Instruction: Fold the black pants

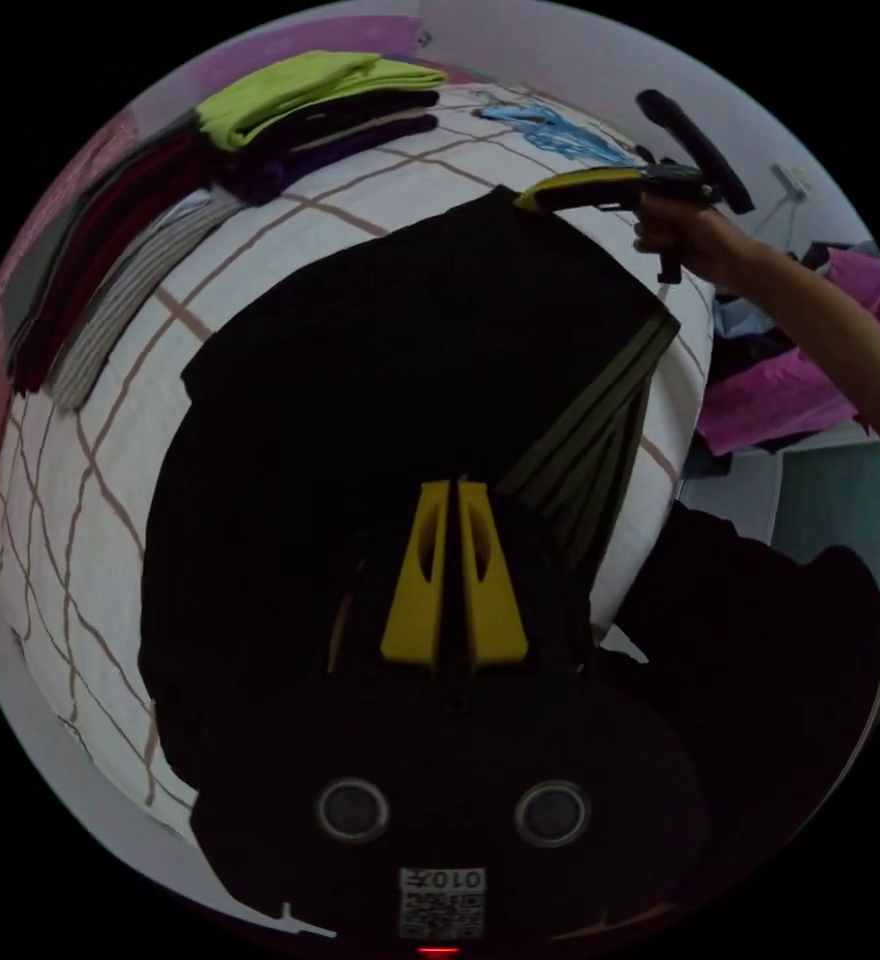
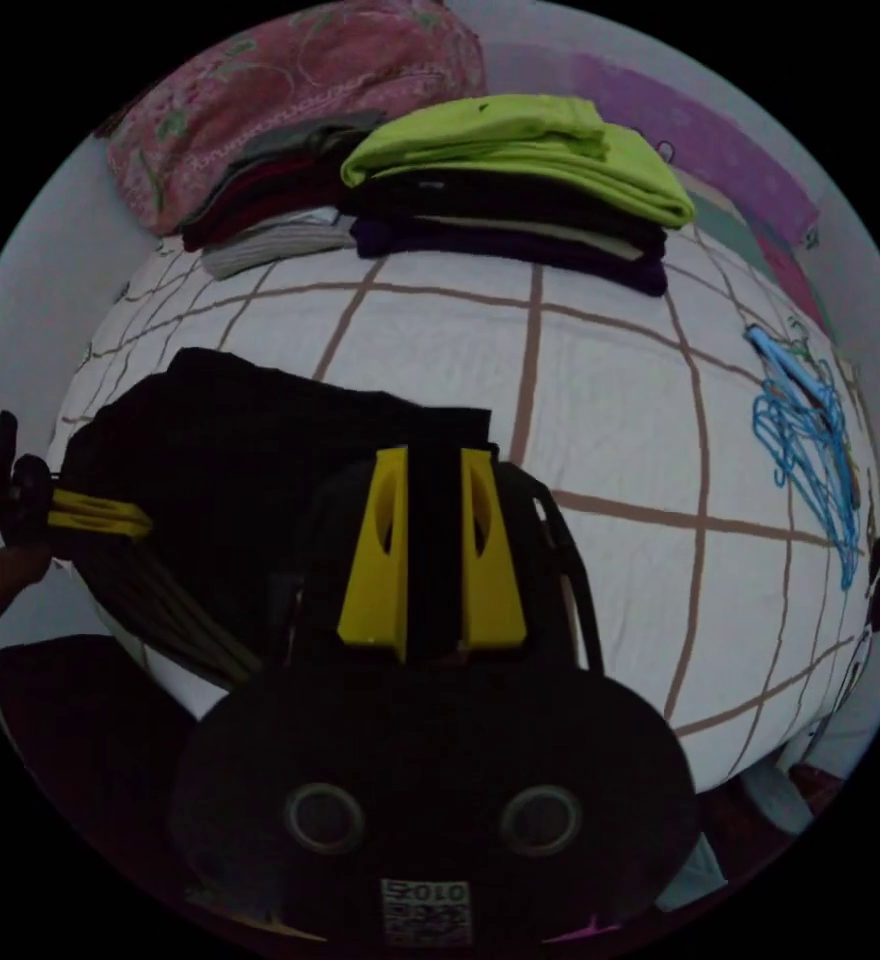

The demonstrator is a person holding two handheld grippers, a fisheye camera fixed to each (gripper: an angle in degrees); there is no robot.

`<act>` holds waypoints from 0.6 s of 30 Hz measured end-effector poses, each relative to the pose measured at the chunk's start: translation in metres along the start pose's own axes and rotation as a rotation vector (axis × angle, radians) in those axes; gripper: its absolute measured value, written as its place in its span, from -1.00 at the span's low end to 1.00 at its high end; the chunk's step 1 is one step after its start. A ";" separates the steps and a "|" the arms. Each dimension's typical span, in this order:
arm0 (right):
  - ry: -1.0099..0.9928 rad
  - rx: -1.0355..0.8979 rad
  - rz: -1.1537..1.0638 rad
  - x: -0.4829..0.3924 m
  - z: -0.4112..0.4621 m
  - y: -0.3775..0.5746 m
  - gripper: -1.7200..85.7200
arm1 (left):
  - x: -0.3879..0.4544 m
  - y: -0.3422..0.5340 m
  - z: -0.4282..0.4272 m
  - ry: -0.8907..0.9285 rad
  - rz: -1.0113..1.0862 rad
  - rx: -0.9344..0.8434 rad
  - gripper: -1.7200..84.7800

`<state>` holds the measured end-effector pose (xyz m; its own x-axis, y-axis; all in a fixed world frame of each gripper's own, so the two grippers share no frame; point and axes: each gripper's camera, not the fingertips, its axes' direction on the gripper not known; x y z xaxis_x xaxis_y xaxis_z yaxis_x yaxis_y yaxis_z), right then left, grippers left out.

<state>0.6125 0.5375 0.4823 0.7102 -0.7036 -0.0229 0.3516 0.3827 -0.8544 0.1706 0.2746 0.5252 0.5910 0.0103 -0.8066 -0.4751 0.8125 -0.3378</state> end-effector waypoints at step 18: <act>-0.121 -0.158 0.019 0.053 0.024 -0.045 -0.88 | 0.022 -0.005 -0.006 -0.036 0.016 0.015 -0.96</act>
<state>0.6482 0.4972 0.5321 0.7874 -0.6162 0.0151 0.2442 0.2895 -0.9255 0.1826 0.2672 0.5060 0.6067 0.0443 -0.7937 -0.4754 0.8205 -0.3176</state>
